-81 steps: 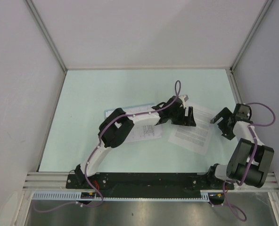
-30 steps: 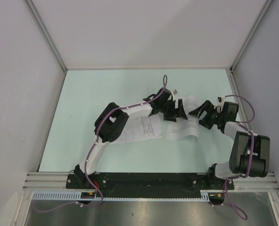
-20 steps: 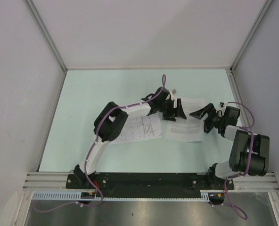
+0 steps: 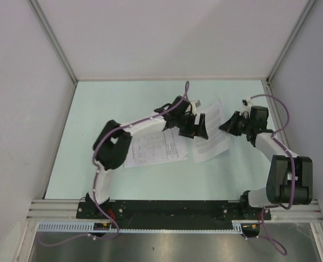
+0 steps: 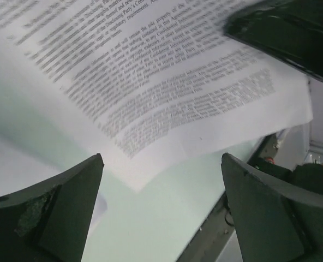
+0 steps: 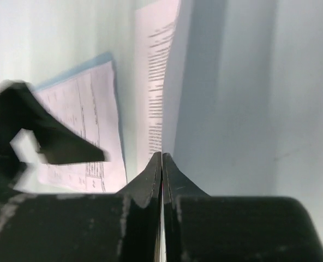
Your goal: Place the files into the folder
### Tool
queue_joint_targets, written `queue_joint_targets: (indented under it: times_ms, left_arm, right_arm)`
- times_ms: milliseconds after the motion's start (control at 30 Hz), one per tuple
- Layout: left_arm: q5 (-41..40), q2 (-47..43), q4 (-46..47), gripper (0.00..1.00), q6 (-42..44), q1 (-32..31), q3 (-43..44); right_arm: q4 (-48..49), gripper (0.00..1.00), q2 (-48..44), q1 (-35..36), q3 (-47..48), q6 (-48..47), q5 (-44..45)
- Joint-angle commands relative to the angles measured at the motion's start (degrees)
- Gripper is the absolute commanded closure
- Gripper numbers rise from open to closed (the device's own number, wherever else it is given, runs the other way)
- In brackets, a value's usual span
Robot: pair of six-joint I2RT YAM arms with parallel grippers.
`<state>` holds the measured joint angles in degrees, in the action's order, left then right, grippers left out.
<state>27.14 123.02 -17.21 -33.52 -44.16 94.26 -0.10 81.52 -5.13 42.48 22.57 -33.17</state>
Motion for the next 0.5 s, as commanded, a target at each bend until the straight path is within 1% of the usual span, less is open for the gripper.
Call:
queue_joint_targets:
  times_ms: [0,33,67,100,133,167,200,233,267,300,333,367,400,433,467]
  left_arm:
    - [-5.1,-27.4,-1.9,0.05,6.3,5.1,-7.4]
    - [-6.5,-31.1,-1.9,0.05,6.8,6.3,-11.7]
    - [-7.9,-35.7,-1.9,0.05,7.2,8.8,-14.0]
    - [-11.0,-43.1,-2.7,0.05,8.0,10.1,-16.4]
    - [-12.5,-47.4,-3.5,0.04,8.6,11.6,-20.4]
    - [-13.9,-50.9,-4.1,0.03,9.2,14.7,-22.5]
    - [-18.0,-58.0,-6.1,0.02,10.2,16.1,-24.5]
    - [-20.2,-60.9,-7.2,0.01,10.6,17.7,-28.0]
    - [-22.4,-63.7,-8.4,0.0,10.6,20.6,-29.6]
    - [-24.1,-66.6,-10.7,0.0,10.7,22.3,-31.1]
    - [-26.8,-70.9,-12.0,0.0,10.7,23.7,-33.5]
    - [-27.2,-73.2,-12.9,0.0,10.8,26.2,-34.6]
    - [-29.9,-74.9,-14.9,0.0,10.8,27.4,-36.5]
    - [-33.3,-78.4,-15.7,0.01,11.0,28.9,-37.5]
    - [-34.6,-79.7,-16.1,0.0,11.5,29.7,-38.4]
  right_arm:
    - [-13.1,1.0,-9.5,9.1,12.3,-13.2,5.0]
    - [-15.3,1.0,-12.7,14.2,14.3,-14.6,5.1]
    - [-16.2,1.0,-14.1,16.7,15.8,-15.2,5.0]
    - [-16.5,1.0,-15.6,19.9,18.1,-15.6,5.2]
    - [-16.6,1.0,-17.8,25.6,18.9,-15.6,5.5]
    - [-16.8,1.0,-18.4,29.3,19.7,-16.1,5.2]
    - [-16.8,1.0,-18.7,32.3,20.8,-16.6,4.9]
    - [-16.7,1.0,-18.8,35.3,22.2,-16.7,5.1]
    - [-16.6,1.0,-18.2,41.6,23.0,-16.4,4.7]
    - [-16.3,1.0,-17.5,44.2,23.6,-16.2,3.6]
    - [-15.6,1.0,-16.8,47.1,24.7,-15.9,0.3]
    - [-14.9,1.0,-14.7,51.7,25.2,-15.2,-1.5]
    - [-14.8,1.0,-13.5,54.1,25.8,-15.3,-3.6]
    - [-15.7,1.0,-12.0,55.6,27.5,-15.4,-7.8]
    - [-16.3,1.0,-9.5,57.6,27.9,-15.7,-10.2]
